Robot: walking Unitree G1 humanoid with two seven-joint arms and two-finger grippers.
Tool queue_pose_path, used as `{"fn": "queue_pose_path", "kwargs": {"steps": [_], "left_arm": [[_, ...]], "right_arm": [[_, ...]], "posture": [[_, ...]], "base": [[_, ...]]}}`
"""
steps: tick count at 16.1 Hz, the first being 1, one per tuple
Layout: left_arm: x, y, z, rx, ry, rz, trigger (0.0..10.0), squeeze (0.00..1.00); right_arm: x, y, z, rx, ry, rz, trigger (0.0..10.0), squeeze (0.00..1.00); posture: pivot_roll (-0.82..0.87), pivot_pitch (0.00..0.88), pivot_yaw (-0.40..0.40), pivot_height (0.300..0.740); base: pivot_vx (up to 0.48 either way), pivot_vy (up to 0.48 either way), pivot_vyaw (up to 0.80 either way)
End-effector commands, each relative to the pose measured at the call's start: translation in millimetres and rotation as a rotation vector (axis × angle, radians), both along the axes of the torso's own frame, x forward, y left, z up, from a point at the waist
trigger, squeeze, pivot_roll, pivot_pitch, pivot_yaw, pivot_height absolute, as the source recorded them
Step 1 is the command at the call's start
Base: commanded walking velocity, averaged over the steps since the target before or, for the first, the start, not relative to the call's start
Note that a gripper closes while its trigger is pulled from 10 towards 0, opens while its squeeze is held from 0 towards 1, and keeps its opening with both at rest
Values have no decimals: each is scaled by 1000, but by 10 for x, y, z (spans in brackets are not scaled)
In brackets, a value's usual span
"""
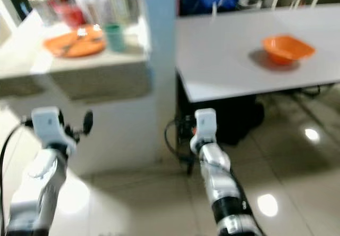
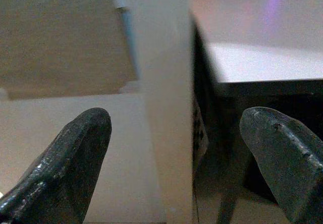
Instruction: Setting the table
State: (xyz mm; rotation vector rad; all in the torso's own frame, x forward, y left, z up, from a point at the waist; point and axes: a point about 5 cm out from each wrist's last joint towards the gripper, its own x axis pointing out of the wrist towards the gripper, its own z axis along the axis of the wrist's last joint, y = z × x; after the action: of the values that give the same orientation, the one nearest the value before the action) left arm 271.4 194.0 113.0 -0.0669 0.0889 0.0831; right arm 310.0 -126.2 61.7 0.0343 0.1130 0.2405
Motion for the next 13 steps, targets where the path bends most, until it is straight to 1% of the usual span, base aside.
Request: {"fn": "queue_pose_path", "kwargs": {"steps": [1,2,5,6,10,11,12,13], "left_arm": [[-40,110,-14,36,6,39,10000,0],[-36,130,-9,36,5,40,10000,0],[-34,140,41,59,-16,31,10000,0],[-43,138,51,50,-19,33,10000,0],[-50,104,9,31,-9,31,10000,0],[-39,90,14,31,-14,30,10000,0],[17,70,32,35,-30,40,10000,0],[39,58,42,33,-39,36,10000,0]], "right_arm": [[13,138,50,-30,-22,42,10000,1000],[15,169,59,-35,-30,44,10000,0],[33,228,120,-27,-68,49,10000,0],[48,228,137,-18,-76,46,10000,0],[69,172,147,-28,-81,41,10000,0],[72,161,153,-33,-84,40,10000,0],[93,139,236,-36,-134,34,10000,0],[113,119,322,-33,-183,18,10000,0]], "posture": [[-33,4,46,740],[-28,5,48,740],[-13,2,50,740],[-12,4,49,740],[-27,0,38,740],[-29,0,37,740],[-41,0,31,740],[-42,0,31,740]], "base": [[0,0,0],[0,0,0],[0,0,0],[0,0,0],[0,0,0],[277,0,0],[435,0,0],[435,0,0]]}}
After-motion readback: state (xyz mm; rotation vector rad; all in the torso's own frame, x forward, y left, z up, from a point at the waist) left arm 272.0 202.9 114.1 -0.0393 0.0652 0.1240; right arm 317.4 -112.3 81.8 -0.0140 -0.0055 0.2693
